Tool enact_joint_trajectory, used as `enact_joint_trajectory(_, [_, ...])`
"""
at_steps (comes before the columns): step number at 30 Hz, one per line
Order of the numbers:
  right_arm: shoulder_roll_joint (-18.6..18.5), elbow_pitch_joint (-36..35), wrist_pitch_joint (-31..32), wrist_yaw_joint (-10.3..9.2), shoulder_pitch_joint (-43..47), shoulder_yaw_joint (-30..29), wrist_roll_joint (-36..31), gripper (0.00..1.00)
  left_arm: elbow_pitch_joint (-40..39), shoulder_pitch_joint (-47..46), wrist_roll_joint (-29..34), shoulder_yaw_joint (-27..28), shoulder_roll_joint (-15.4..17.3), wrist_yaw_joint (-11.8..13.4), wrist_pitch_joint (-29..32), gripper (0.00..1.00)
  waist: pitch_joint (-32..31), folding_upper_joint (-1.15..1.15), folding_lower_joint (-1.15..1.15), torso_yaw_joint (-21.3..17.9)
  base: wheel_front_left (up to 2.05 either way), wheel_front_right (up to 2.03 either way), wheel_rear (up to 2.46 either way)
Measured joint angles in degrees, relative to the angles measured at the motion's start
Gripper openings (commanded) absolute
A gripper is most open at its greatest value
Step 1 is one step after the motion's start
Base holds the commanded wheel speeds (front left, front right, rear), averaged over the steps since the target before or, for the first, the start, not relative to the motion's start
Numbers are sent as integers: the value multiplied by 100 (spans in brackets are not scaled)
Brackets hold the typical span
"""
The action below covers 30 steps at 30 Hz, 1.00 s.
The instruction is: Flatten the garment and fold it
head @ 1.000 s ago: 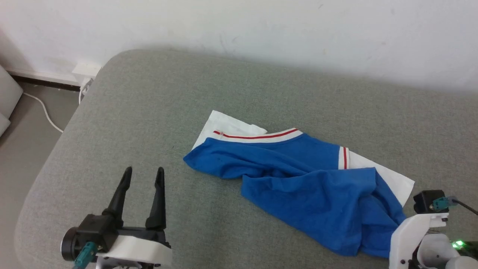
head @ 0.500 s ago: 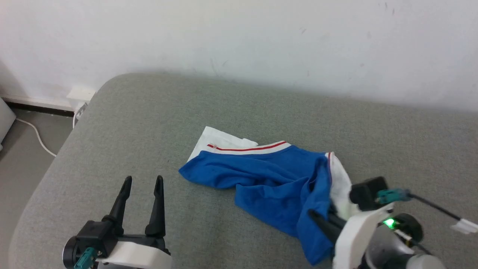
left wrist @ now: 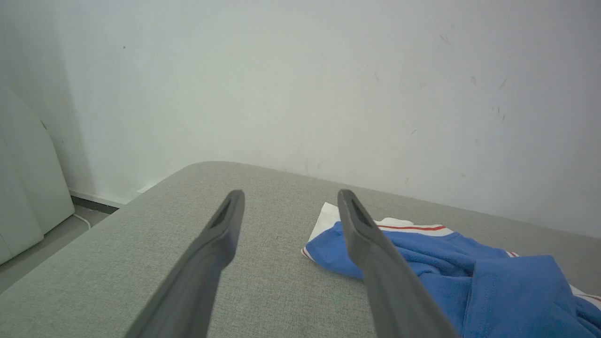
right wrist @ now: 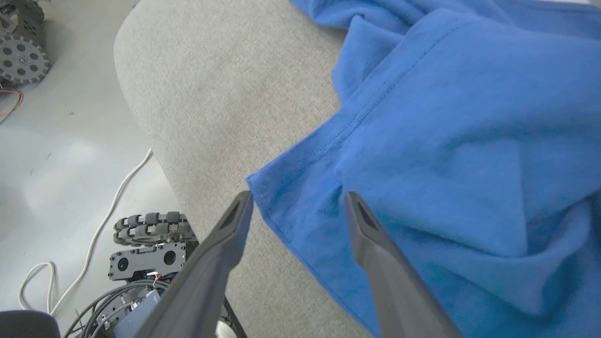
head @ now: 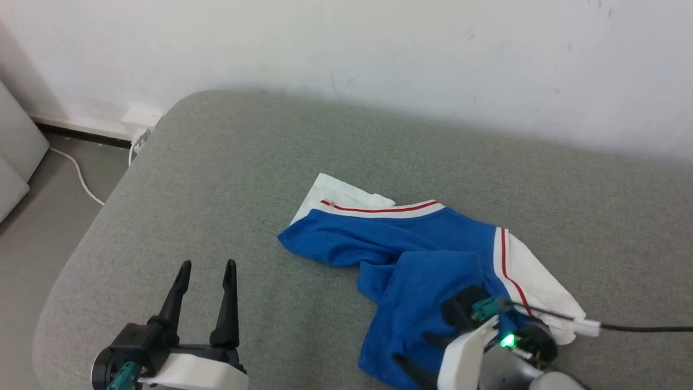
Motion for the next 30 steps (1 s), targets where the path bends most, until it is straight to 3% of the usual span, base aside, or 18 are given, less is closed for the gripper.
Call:
enact_joint_trajectory(6, [-222, -36, 154, 0, -43, -1044, -55, 100, 30, 0, -55, 10, -1, 3, 0, 100, -31, 0, 0, -60, 0, 0, 0])
enact_joint_trajectory(7, [-316, -59, 409, 0, -36, -1558, -141, 100, 37, 0, -75, -3, -3, 9, 0, 100, -55, 0, 0, -85, 0, 0, 0])
enact_joint_trajectory(10, [-343, -98, 656, -1, -38, -2258, -270, 100, 37, 0, -97, -29, -3, 11, 0, 100, -62, 0, 0, -105, 0, 0, 0])
enact_joint_trajectory(15, [-375, 235, 1098, 0, -145, -2964, -595, 100, 20, -13, -156, -99, -4, 15, 0, 100, 40, 0, 0, -80, 0, 0, 0])
enact_joint_trajectory(22, [-348, 1006, 1154, 0, -580, -3323, -980, 100, 22, -183, -204, -245, -8, 16, 0, 100, 332, 0, 0, 32, 0, 0, 0])
enact_joint_trajectory(29, [-377, 1443, 1103, -13, -731, -3060, -927, 100, 55, -257, -246, -309, -10, 16, 0, 100, 596, 0, 0, 188, 0, 0, 0])
enact_joint_trajectory(30, [-419, 1461, 1074, -18, -748, -2980, -927, 89, 69, -258, -245, -314, -10, 16, 0, 100, 618, 0, 0, 203, 0, 0, 0])
